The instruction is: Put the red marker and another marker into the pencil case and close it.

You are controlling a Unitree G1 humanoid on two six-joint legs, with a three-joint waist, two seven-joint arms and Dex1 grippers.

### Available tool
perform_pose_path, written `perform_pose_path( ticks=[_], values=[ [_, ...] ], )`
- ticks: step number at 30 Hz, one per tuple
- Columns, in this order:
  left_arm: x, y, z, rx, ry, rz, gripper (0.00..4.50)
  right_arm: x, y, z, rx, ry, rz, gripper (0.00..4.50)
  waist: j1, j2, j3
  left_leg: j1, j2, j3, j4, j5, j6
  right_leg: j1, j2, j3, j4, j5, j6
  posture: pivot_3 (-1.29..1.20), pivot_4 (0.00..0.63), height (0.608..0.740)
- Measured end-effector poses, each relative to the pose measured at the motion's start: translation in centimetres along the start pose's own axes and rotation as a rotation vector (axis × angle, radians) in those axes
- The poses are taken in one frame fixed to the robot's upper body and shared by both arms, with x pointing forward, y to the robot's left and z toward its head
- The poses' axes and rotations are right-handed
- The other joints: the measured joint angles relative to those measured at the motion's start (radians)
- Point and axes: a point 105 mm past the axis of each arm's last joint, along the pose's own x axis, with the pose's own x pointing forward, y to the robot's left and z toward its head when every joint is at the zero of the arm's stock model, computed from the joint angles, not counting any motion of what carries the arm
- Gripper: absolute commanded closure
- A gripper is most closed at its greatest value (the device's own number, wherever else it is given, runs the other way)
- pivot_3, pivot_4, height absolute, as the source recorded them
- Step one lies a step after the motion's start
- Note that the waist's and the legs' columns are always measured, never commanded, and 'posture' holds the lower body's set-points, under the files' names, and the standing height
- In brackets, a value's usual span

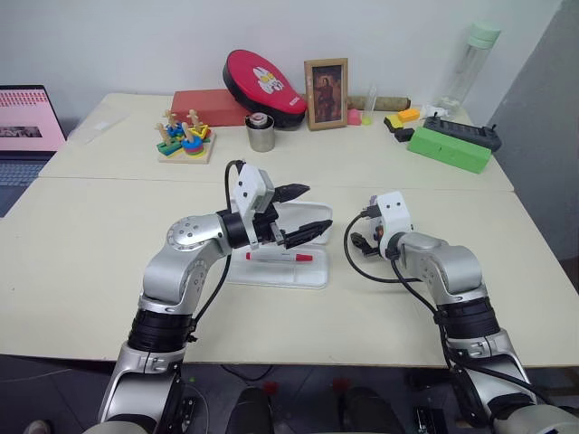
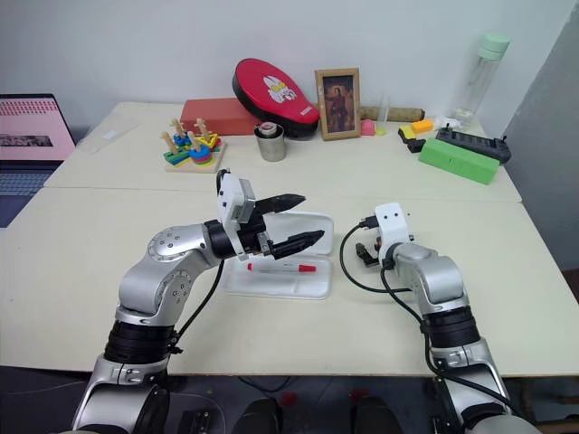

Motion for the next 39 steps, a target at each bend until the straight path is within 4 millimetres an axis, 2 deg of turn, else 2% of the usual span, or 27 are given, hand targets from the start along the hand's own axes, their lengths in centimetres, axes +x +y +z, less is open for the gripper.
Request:
perform_pose_path(
  ticks=[3,5,11,15,16,24,26,30,33,36,39],
  values=[
    [0.0,0.0,0.0,0.001,0.0,0.002,0.0,0.3,-0.1,0.2,-0.023,-0.015,-0.015,0.64,0.0,0.0,0.0,0.0,0.0,0.0,0.0,0.0,0.0,0.0,0.0,0.0,0.0,0.0,0.001,0.0,0.15,0.74],
    [0.0,0.1,0.0,0.001,-0.001,0.006,0.0,0.5,0.0,0.3,-0.024,-0.021,-0.013,1.31,0.001,0.0,0.0,0.0,0.0,0.0,0.0,0.0,0.0,0.0,0.0,0.0,0.0,0.001,0.001,0.0,0.15,0.74],
    [0.0,0.1,0.1,0.005,-0.004,0.01,0.0,0.9,0.1,0.4,-0.02,-0.032,-0.009,2.69,0.002,0.0,0.0,0.0,0.0,0.0,0.0,0.0,0.0,0.0,0.0,0.0,0.0,0.001,0.002,0.0,0.15,0.74],
    [0.0,0.2,0.1,0.006,-0.004,0.014,0.0,0.9,0.0,0.5,-0.026,-0.034,-0.016,3.88,0.002,0.0,0.0,0.0,0.0,0.0,0.0,0.0,0.0,0.0,0.0,0.0,-0.001,0.001,0.002,0.0,0.15,0.74],
    [0.0,0.2,0.1,0.006,-0.004,0.014,0.0,0.9,0.0,0.5,-0.027,-0.035,-0.017,4.02,0.002,0.0,0.0,0.0,0.0,0.0,0.0,0.0,0.0,0.0,0.0,0.0,-0.001,0.001,0.002,0.0,0.15,0.74],
    [0.0,0.3,0.1,0.007,-0.003,0.019,0.0,0.8,-0.3,0.7,-0.046,-0.05,-0.015,4.04,0.002,0.0,0.0,-0.001,0.0,0.0,0.0,0.0,0.0,0.0,0.0,0.0,-0.001,0.001,0.002,0.0,0.15,0.74],
    [-0.5,0.6,0.1,0.011,0.01,0.031,0.0,0.1,-0.2,1.7,-0.067,-0.091,0.02,4.04,0.0,0.002,0.001,-0.001,0.0,0.0,-0.001,0.0,0.0,-0.001,0.0,0.0,-0.001,0.001,0.002,0.0,0.15,0.74],
    [-4.2,1.7,-0.1,-0.003,0.052,0.108,0.0,-3.5,0.6,7.8,-0.2,-0.317,0.158,4.04,-0.013,0.003,0.002,-0.001,0.0,0.0,-0.003,0.0,0.0,-0.002,0.0,0.0,-0.002,0.0,0.0,0.0,0.15,0.74],
    [-6.5,1.9,-0.2,-0.024,0.08,0.147,0.0,-6.5,1.9,11.4,-0.285,-0.464,0.265,4.04,-0.018,0.003,0.002,-0.001,0.0,0.0,-0.003,0.0,0.0,-0.001,0.0,0.0,-0.002,-0.001,-0.001,0.0,0.15,0.74],
    [-10.3,1.4,-0.8,-0.035,0.139,0.188,0.0,-9.0,5.6,12.9,-0.384,-0.552,0.478,4.04,-0.028,0.003,0.002,-0.001,0.0,0.001,-0.004,-0.001,0.0,-0.001,0.0,0.0,-0.002,-0.001,-0.001,0.0,0.15,0.74],
    [-14.2,1.1,-1.4,-0.055,0.205,0.274,0.0,-10.4,9.0,12.3,-0.513,-0.536,0.665,4.04,-0.026,0.003,0.002,0.0,0.001,0.0,-0.004,-0.001,0.0,-0.002,0.0,0.0,-0.002,-0.001,-0.002,0.0,0.15,0.74]
  ],
)
